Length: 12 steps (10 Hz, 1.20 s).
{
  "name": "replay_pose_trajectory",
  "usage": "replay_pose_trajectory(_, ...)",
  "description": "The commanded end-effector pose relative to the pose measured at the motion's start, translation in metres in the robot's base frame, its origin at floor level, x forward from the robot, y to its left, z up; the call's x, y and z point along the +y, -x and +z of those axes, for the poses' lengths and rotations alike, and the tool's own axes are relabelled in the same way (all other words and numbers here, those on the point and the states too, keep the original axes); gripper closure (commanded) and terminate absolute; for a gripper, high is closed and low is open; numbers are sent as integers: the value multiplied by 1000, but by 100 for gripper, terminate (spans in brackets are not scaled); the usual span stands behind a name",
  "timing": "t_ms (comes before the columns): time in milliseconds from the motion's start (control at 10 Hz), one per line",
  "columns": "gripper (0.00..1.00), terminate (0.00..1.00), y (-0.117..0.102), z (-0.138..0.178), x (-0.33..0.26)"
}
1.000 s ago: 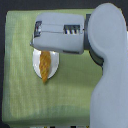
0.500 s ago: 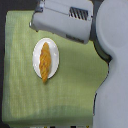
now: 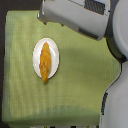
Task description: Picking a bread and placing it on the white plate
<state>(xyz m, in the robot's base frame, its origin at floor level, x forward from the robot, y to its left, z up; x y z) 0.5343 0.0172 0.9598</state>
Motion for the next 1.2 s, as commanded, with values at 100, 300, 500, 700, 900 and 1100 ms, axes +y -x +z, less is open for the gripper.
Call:
replay_pose_trajectory(100, 0, 0, 25, -8, -163)
replay_pose_trajectory(300, 0, 0, 34, -6, -210)
replay_pose_trajectory(500, 0, 0, 48, -9, -245)
replay_pose_trajectory(700, 0, 0, 64, -15, -283)
replay_pose_trajectory(900, 0, 0, 80, -19, -319)
replay_pose_trajectory(1100, 0, 0, 73, -21, -328)
